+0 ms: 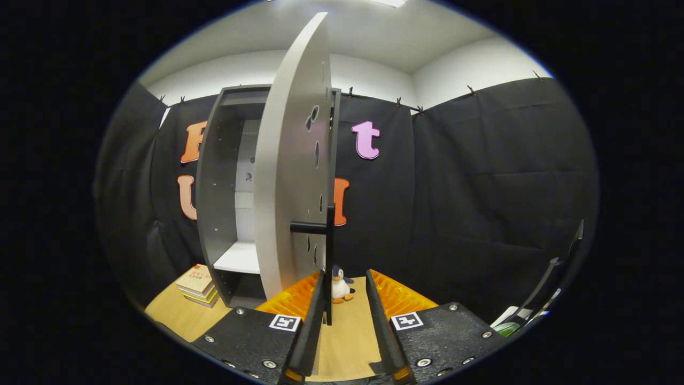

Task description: Open the shoe cabinet door, grab the shoes and put them into the shoe cabinet, then close the shoe cabinet door.

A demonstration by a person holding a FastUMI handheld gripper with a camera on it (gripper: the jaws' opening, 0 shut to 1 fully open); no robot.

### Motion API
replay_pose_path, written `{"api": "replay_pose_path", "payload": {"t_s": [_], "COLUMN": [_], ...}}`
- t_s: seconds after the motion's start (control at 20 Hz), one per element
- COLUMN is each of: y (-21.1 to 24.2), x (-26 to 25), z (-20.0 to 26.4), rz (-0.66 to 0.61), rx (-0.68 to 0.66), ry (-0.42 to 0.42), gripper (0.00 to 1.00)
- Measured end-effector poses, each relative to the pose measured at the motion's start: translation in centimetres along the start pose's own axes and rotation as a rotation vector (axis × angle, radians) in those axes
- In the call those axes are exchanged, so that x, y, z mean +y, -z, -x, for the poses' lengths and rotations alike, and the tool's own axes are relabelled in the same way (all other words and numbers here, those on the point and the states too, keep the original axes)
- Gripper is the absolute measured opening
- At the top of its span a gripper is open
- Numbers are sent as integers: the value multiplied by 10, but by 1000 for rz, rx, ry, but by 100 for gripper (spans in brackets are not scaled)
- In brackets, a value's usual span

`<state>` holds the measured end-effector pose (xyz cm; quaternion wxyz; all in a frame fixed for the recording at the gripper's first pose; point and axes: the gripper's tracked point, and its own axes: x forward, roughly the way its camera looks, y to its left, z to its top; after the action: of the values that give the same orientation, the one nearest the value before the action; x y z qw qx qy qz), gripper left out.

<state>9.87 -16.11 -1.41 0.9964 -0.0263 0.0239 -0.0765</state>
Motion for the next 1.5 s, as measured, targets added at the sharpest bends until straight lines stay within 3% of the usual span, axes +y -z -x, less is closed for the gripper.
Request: {"api": "replay_pose_path", "payload": {"t_s": [0.35, 0.85, 1.15, 1.5], "y": [-11, -9, -13, -13], "x": [-7, -34, -16, 38], "z": [11, 35, 47, 52], "rz": [-10, 15, 13, 0], "rx": [-22, -7, -22, -24], "ry": [-15, 46, 9, -92], "gripper": [48, 48, 48, 48]}}
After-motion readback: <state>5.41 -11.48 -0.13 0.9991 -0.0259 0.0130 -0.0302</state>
